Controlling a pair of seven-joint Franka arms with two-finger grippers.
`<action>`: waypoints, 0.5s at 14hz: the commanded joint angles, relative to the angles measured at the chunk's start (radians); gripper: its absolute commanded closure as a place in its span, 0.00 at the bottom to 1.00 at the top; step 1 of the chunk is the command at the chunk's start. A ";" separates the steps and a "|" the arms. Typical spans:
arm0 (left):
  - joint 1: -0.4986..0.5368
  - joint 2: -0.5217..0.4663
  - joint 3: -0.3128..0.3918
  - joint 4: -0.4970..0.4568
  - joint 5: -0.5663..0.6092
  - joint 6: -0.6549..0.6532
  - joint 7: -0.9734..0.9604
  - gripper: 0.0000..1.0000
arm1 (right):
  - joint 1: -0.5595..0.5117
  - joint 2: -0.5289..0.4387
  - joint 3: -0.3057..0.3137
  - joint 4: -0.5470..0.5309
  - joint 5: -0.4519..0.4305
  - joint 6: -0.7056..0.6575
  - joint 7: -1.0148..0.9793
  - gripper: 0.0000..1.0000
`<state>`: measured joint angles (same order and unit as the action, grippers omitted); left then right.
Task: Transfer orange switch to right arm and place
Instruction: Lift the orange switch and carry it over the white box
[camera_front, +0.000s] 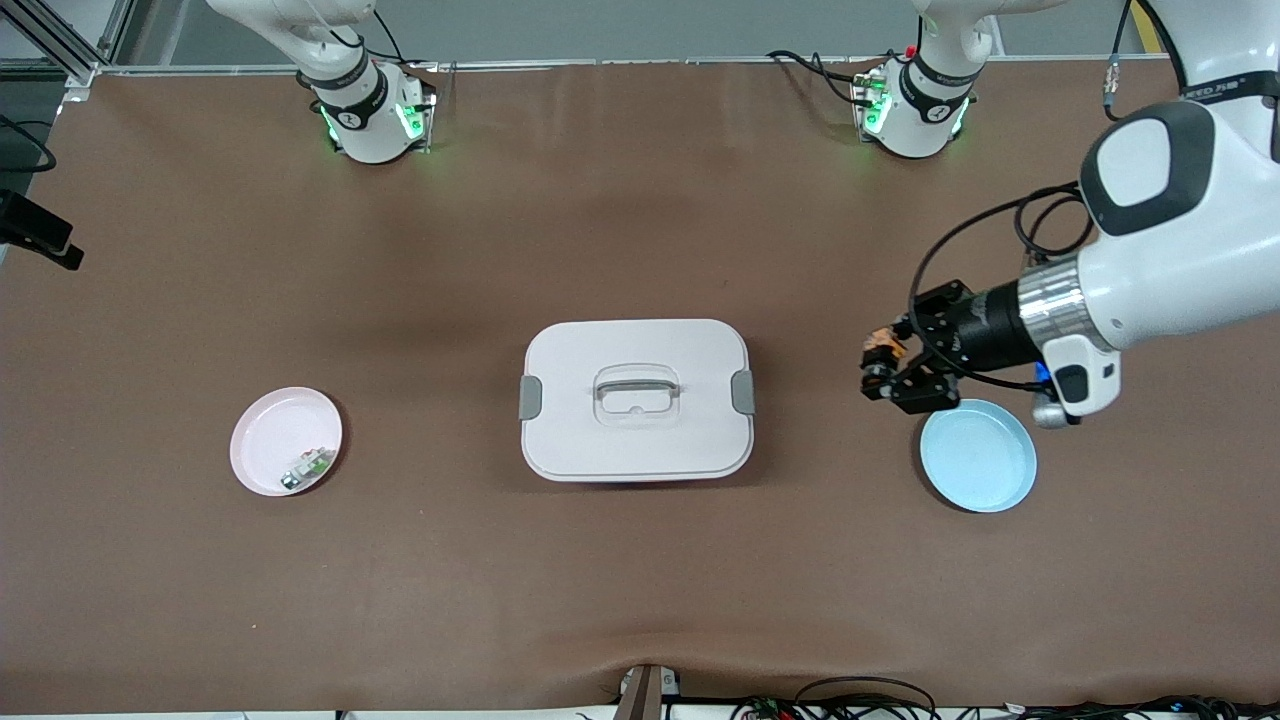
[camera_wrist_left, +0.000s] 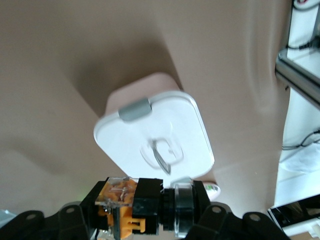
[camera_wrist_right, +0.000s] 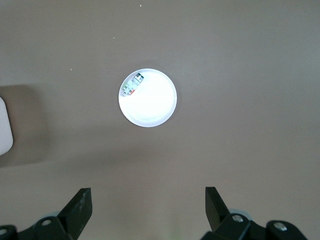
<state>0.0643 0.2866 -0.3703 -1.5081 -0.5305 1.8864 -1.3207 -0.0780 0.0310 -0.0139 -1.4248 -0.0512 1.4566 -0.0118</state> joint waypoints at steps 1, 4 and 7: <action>0.006 -0.009 -0.085 0.005 -0.016 0.072 -0.093 0.72 | -0.058 0.006 0.011 0.003 0.057 -0.012 -0.039 0.00; -0.011 -0.003 -0.180 0.000 -0.008 0.160 -0.187 0.72 | -0.103 0.004 0.011 0.001 0.231 -0.080 -0.077 0.00; -0.113 0.006 -0.185 -0.001 -0.006 0.276 -0.273 0.72 | -0.166 -0.002 0.009 -0.060 0.553 -0.145 -0.083 0.00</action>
<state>-0.0003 0.2888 -0.5519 -1.5067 -0.5318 2.0901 -1.5426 -0.2013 0.0375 -0.0164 -1.4381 0.3493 1.3271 -0.0718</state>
